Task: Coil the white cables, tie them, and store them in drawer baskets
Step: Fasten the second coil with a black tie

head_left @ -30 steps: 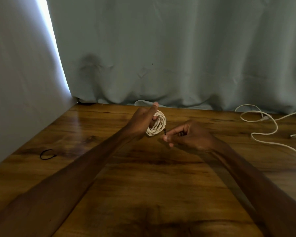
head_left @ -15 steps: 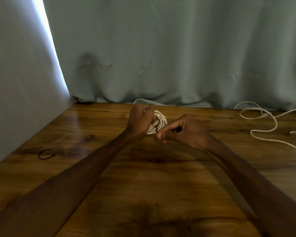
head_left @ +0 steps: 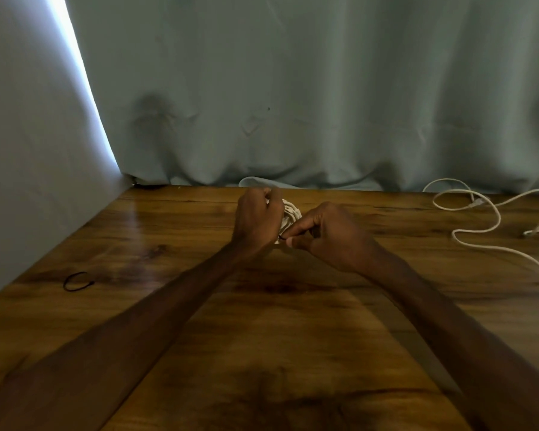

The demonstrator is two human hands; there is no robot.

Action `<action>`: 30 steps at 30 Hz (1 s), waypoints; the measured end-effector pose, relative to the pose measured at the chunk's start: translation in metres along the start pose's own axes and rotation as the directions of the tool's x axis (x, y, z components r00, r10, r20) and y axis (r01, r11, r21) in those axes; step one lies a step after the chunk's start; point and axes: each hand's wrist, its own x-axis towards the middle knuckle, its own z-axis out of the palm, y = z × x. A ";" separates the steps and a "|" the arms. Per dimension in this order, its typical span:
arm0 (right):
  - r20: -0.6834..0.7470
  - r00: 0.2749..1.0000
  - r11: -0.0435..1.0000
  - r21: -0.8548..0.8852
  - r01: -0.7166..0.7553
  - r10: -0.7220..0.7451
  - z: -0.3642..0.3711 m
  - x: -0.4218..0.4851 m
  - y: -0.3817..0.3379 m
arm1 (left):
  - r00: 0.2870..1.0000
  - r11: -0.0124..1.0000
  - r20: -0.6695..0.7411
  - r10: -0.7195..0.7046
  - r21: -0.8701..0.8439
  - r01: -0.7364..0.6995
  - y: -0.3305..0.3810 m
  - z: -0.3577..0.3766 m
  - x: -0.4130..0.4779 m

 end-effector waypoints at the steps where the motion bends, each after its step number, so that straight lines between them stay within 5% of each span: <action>1: -0.029 1.000 1.000 0.003 -0.009 0.009 0.000 0.000 0.000 | 1.000 1.000 0.000 0.025 0.012 -0.025 0.000 0.001 0.000; 9: -0.216 0.968 0.989 0.100 -0.110 0.129 -0.009 -0.001 0.001 | 0.973 0.973 0.014 0.232 -0.011 -0.232 0.012 0.003 -0.013; 20: -0.233 0.944 0.972 0.048 -0.229 0.234 0.000 -0.004 -0.012 | 0.987 0.986 -0.047 0.153 -0.054 -0.155 0.016 0.002 -0.015; 24: -0.364 0.911 0.974 -0.033 -0.223 0.196 -0.001 -0.004 -0.014 | 0.980 0.980 -0.015 0.196 -0.029 -0.197 0.018 0.002 -0.019; 30: -0.479 0.876 0.966 -0.193 -0.173 0.061 0.008 -0.008 -0.023 | 0.996 0.993 -0.041 0.081 -0.079 -0.084 0.018 0.008 -0.017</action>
